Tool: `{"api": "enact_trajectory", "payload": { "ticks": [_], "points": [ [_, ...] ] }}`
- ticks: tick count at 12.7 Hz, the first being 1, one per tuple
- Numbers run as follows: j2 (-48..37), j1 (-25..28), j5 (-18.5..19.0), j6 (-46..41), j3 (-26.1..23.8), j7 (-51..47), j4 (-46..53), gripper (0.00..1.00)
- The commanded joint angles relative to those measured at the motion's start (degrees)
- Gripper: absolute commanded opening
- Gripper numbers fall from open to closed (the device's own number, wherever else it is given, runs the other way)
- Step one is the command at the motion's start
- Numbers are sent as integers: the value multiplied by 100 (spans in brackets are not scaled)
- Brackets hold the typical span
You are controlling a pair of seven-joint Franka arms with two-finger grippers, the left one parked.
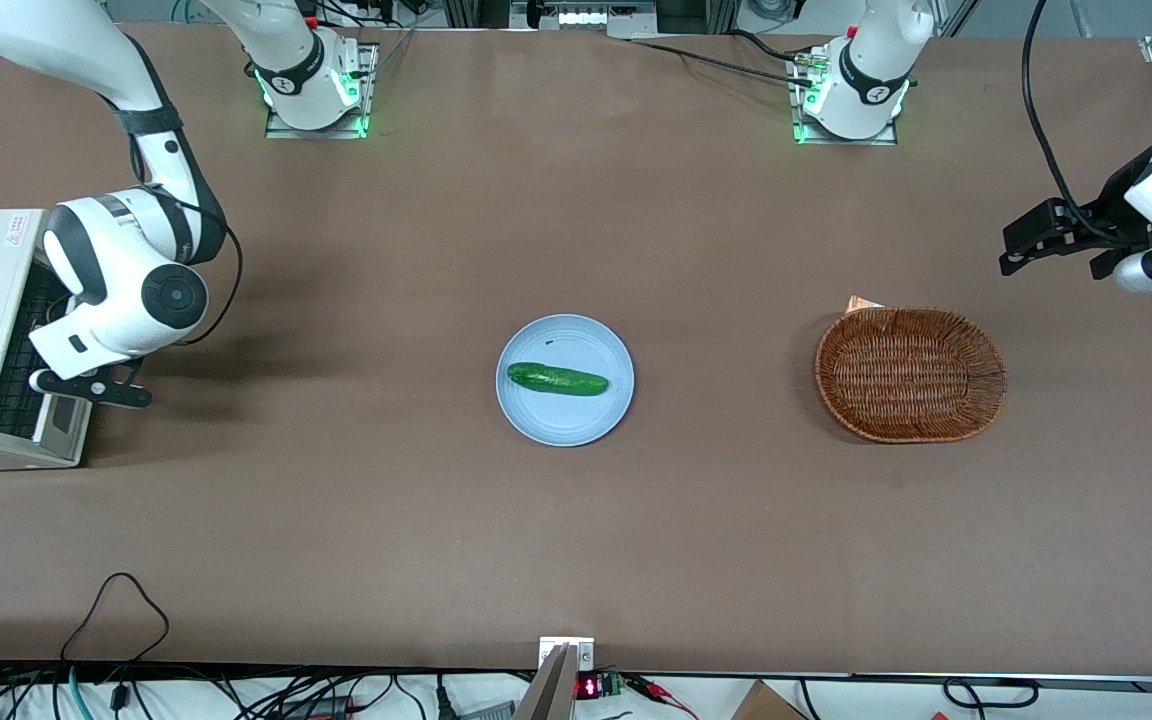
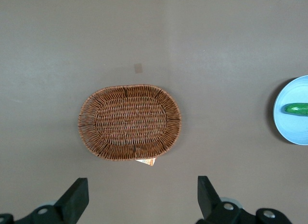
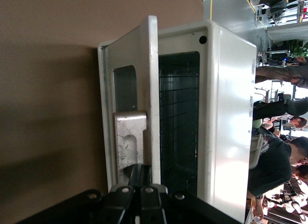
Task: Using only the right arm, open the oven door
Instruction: 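Hook the right gripper on the handle and pull the door downward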
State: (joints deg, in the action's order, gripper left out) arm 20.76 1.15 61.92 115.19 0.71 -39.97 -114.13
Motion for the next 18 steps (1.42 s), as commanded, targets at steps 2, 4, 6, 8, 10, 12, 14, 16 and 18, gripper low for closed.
{"api": "enact_trajectory", "payload": {
  "ticks": [2, 4, 6, 8, 10, 12, 14, 16, 18],
  "points": [
    [446, -18, -22, 258, -1, -151, 136, 1],
    [499, -18, -22, 363, -1, -151, 154, 1],
    [613, -1, -22, 408, -10, -160, 154, 1],
    [692, 61, -22, 408, -10, -151, 154, 1],
    [789, 96, -22, 417, -19, -151, 154, 1],
    [877, 87, -23, 417, -71, -151, 163, 1],
    [1000, 96, -31, 460, -80, -151, 198, 1],
    [1070, 87, -31, 487, -80, -151, 215, 1],
    [1167, 96, -23, 496, -80, -169, 242, 1]
  ]
}}
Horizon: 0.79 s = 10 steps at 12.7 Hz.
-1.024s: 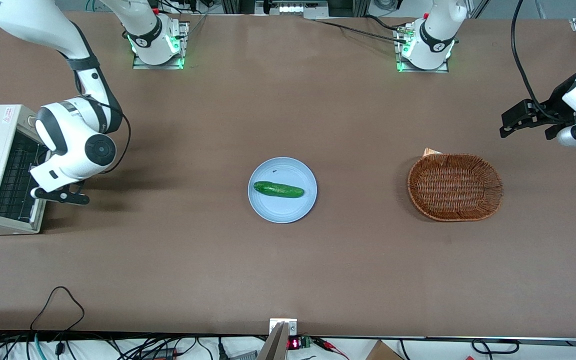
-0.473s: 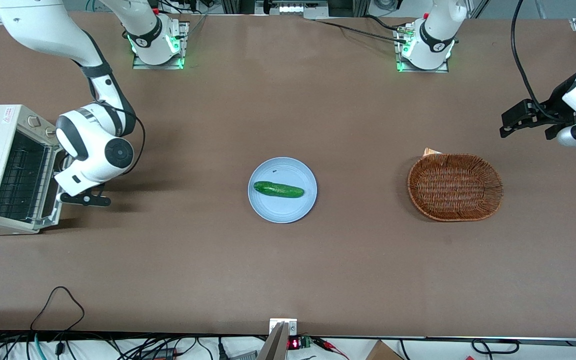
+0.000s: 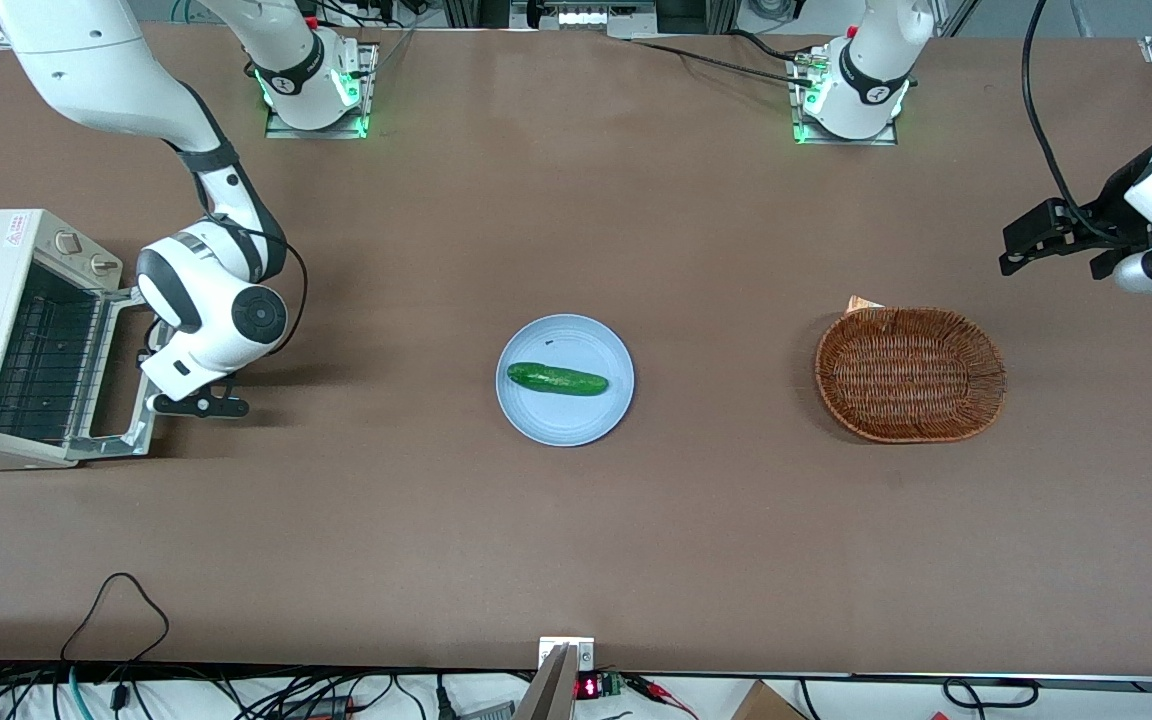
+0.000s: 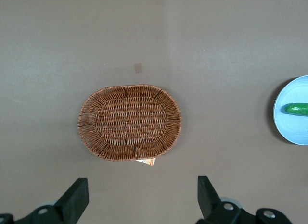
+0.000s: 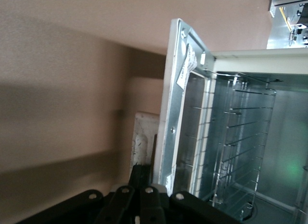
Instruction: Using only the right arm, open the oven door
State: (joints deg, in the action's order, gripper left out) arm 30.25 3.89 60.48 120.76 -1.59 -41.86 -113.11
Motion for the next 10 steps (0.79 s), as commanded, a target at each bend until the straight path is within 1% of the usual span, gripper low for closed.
{"api": "enact_trajectory", "payload": {
  "ticks": [1, 6, 7, 8, 9, 10],
  "points": [
    [236, -178, 114, -52, 151, -59, 149, 1],
    [394, -64, 79, -52, 116, -165, 184, 1],
    [437, -64, -200, -52, 107, -174, 271, 1],
    [516, -38, -394, -26, 107, -165, 403, 1],
    [569, 76, -492, -26, 107, -174, 430, 1],
    [587, 85, -493, -17, 107, -174, 439, 1]
  ]
}}
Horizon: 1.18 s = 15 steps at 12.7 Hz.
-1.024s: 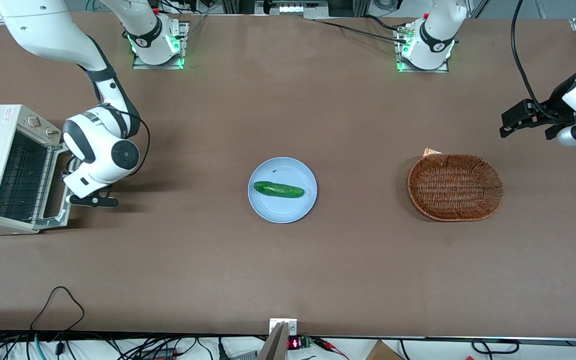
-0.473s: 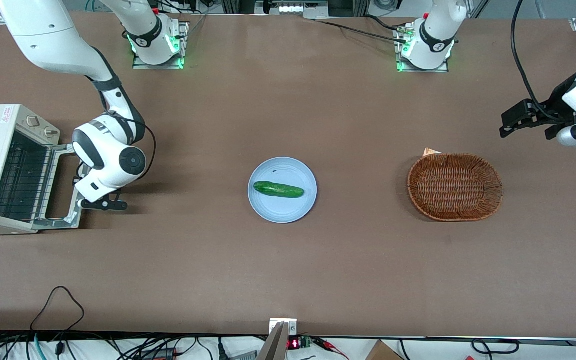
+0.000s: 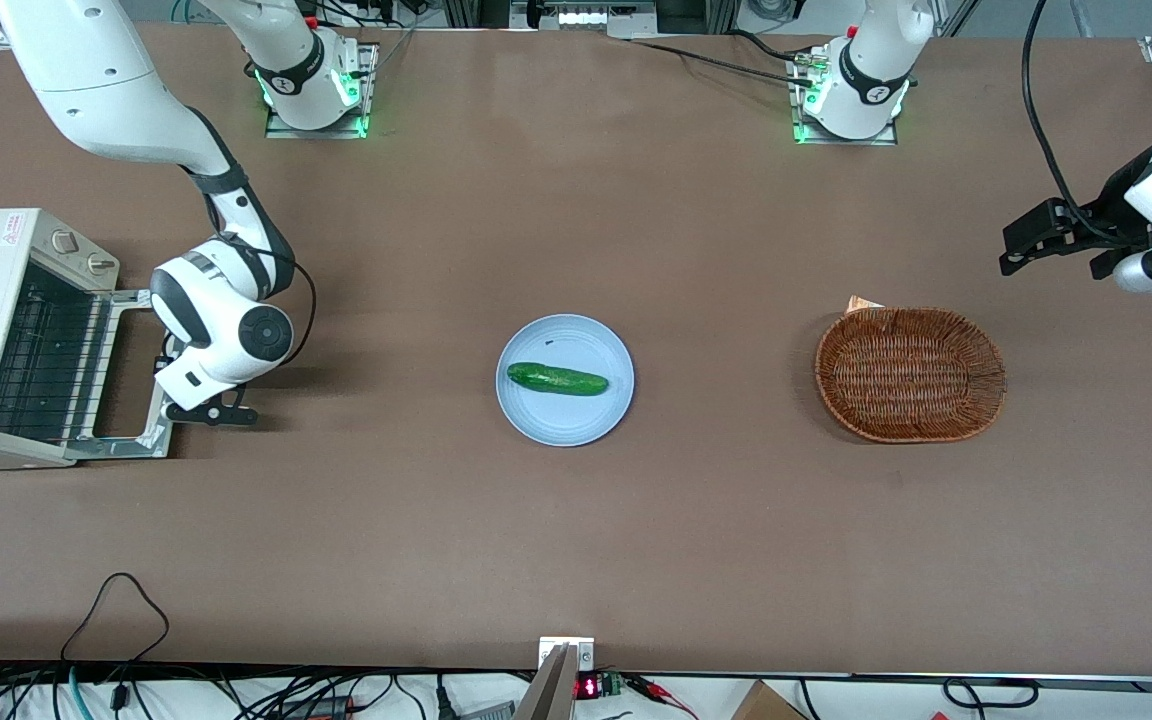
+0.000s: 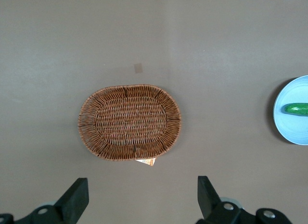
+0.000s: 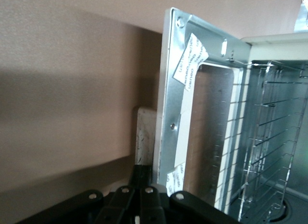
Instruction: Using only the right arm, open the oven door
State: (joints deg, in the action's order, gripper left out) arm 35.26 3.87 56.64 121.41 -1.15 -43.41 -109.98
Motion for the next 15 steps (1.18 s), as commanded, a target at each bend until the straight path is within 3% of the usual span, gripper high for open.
{"api": "enact_trajectory", "payload": {
  "ticks": [1, 6, 9, 10, 11, 12, 15],
  "points": [
    [87, 88, -136, -82, 63, -10, 152, 1],
    [78, 158, -750, 50, 54, 60, 266, 1],
    [-342, 193, -1645, -282, -121, 262, 293, 5],
    [-474, 193, -1909, -450, -148, 541, 371, 24],
    [-571, 202, -2346, -704, -148, 935, 537, 66],
    [-651, 202, -2699, -1046, -148, 1261, 748, 99],
    [-800, 202, -3508, -2065, -192, 1851, 1495, 99]
  ]
}}
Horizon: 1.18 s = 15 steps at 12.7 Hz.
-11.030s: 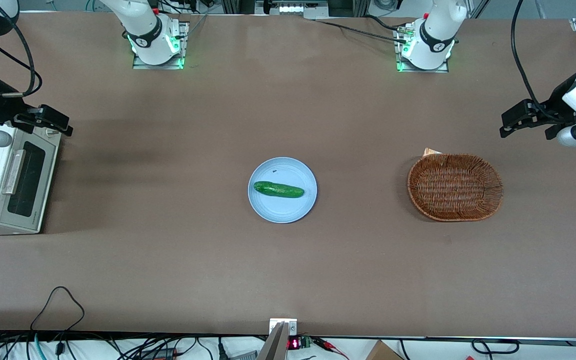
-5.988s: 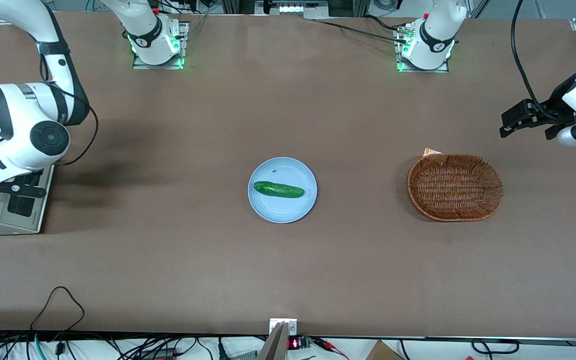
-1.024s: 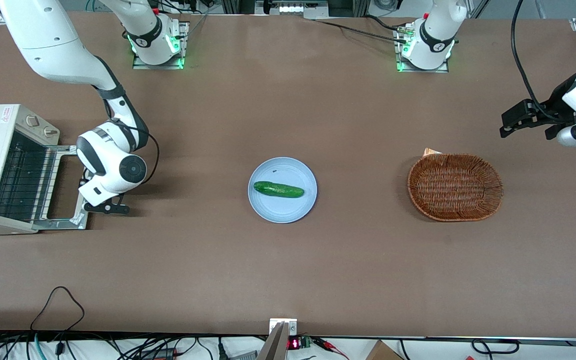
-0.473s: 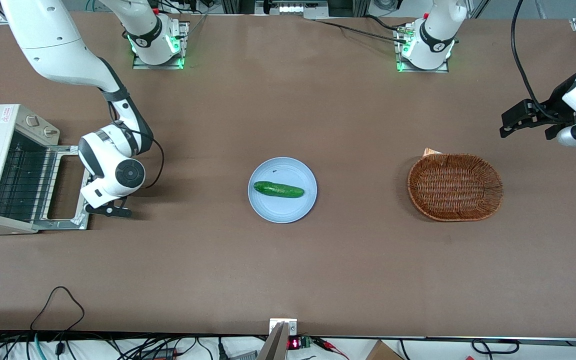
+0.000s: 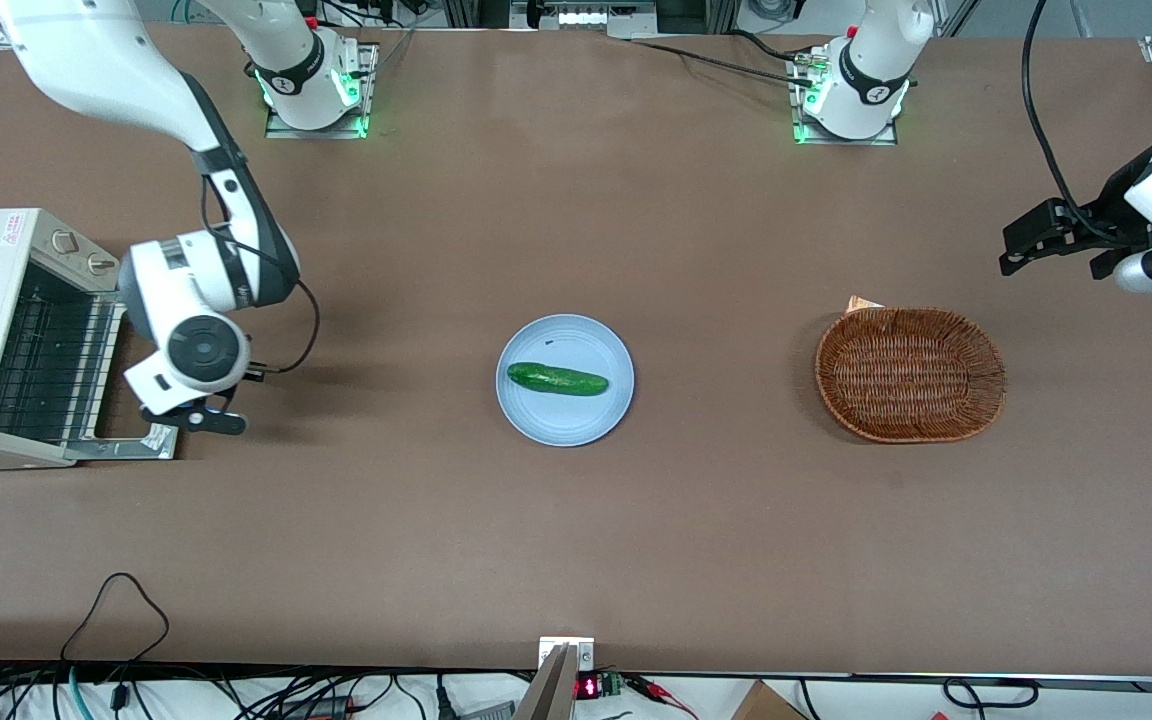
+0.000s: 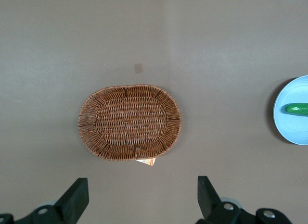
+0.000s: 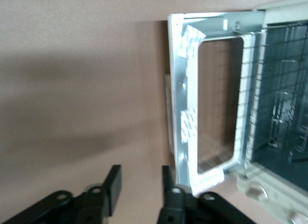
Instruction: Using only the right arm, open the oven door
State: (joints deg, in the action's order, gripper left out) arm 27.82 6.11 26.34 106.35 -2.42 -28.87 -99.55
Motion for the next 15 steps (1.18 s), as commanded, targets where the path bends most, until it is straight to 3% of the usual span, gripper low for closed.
{"api": "enact_trajectory", "payload": {
  "ticks": [1, 4, 6, 10, 13, 15],
  "points": [
    [-92, -57, -855, -954, -57, 705, 759, 99],
    [-302, -197, -1621, -1835, 13, 1172, 1367, 99],
    [-714, -460, -2209, -1916, 13, 1366, 1368, 99],
    [-1409, -892, -3037, -2162, 13, 1622, 1351, 99],
    [-1743, -849, -3065, -2294, -13, 1622, 1272, 99],
    [-2164, -482, -2960, -1971, 152, 1631, 739, 99]
  ]
}}
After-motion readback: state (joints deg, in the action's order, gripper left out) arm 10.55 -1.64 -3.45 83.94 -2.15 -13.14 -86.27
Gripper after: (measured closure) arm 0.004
